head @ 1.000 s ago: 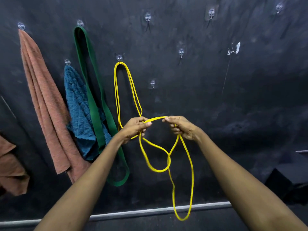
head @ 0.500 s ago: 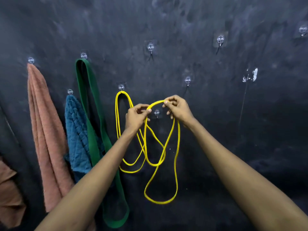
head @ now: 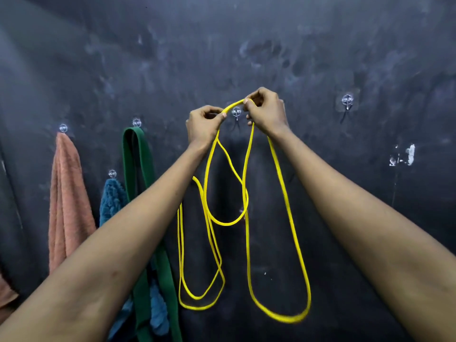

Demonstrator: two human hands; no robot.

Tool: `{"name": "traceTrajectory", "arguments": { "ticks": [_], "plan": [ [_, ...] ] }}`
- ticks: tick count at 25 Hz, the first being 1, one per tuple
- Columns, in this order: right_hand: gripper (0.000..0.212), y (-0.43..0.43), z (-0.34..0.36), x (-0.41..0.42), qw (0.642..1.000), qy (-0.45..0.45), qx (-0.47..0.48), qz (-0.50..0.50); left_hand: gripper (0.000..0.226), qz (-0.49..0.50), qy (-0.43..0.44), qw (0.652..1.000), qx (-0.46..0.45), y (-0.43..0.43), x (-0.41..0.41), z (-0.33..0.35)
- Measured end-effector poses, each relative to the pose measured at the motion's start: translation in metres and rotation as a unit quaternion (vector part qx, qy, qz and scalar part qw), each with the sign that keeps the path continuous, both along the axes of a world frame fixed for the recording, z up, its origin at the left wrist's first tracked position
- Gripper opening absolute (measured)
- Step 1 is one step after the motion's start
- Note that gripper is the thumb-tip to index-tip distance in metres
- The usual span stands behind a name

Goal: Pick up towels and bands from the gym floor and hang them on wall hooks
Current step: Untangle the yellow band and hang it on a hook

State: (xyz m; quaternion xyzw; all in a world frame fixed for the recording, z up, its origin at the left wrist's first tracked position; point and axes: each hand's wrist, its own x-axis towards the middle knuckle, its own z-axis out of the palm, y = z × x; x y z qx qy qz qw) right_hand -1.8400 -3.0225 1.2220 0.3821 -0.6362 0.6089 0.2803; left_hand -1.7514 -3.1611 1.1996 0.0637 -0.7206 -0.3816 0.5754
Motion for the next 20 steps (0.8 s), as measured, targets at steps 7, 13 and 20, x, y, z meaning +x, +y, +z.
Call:
{"name": "traceTrajectory", "arguments": {
  "ticks": [7,13,20],
  "plan": [
    [0.014,-0.005,-0.034,-0.028,0.99,0.05,0.068,-0.114,0.013,0.039,-0.042,0.998,-0.01,-0.005,-0.023,-0.029],
    [0.018,-0.013,-0.044,-0.03,0.99,0.084,0.03,-0.113,0.011,0.038,-0.007,0.999,-0.004,-0.005,-0.034,-0.032],
    [0.019,-0.023,-0.07,-0.032,0.979,0.156,0.035,-0.127,0.009,0.002,0.007,0.996,-0.092,-0.01,-0.039,-0.056]
  ]
}}
